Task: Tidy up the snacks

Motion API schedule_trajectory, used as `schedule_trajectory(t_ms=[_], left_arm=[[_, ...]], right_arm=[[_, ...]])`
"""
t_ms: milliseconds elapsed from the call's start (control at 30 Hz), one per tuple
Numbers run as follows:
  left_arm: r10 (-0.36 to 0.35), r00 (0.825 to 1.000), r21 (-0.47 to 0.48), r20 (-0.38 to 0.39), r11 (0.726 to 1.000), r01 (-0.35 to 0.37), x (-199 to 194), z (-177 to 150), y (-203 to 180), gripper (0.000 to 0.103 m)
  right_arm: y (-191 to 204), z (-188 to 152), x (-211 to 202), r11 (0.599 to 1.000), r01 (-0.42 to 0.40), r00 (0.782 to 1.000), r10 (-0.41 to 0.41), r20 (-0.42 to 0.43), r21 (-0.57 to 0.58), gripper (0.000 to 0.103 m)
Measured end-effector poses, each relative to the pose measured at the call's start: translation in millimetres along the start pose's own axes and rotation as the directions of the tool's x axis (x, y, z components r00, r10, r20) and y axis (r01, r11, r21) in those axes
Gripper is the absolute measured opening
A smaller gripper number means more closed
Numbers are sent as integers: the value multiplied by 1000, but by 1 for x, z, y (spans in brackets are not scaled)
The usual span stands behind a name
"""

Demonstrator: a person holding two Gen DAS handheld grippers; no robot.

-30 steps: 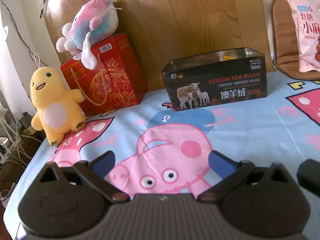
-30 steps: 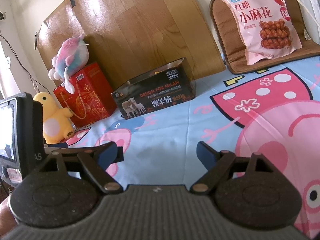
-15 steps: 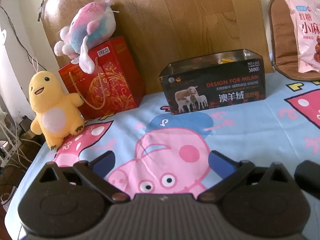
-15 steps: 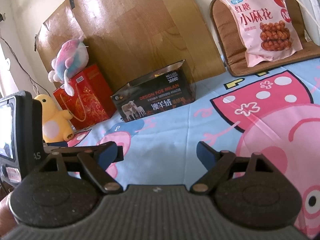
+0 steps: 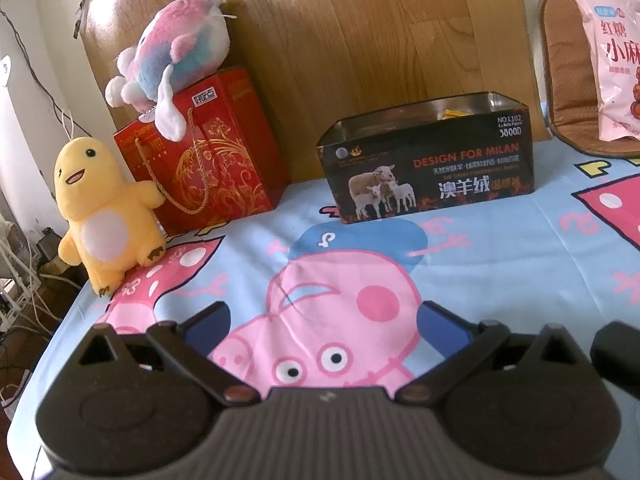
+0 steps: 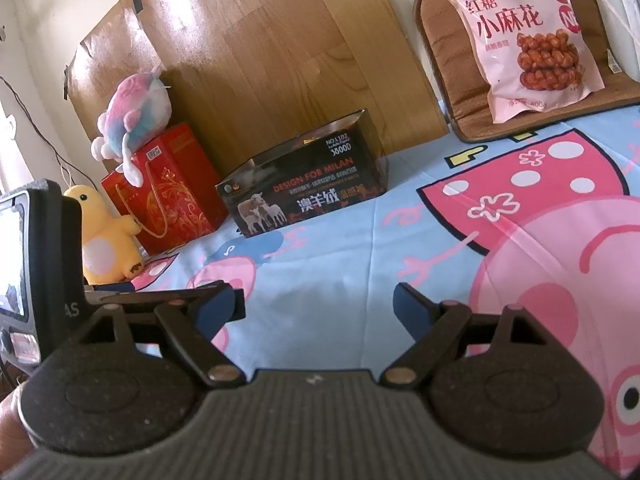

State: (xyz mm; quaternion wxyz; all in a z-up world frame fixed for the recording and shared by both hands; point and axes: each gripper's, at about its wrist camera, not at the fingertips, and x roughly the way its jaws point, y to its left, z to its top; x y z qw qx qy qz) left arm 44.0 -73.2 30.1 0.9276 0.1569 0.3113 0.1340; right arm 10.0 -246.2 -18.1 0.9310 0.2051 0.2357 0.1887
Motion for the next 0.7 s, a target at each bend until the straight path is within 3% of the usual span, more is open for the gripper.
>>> schedule_trajectory(t_ms=[400, 567, 700], left_arm=[[-8, 1000, 1, 0, 1000, 8, -1, 1, -1, 103], [-37, 999, 5, 24, 999, 37, -5, 0, -1, 103], [-88, 996, -37, -8, 995, 88, 0, 4, 4, 103]], right_arm=[[0, 0, 0, 1000, -1, 1000, 1, 1, -1, 88], [0, 0, 0, 1000, -1, 1000, 1, 2, -4, 89], [0, 1, -1, 1000, 3, 1000, -3, 6, -12, 89]])
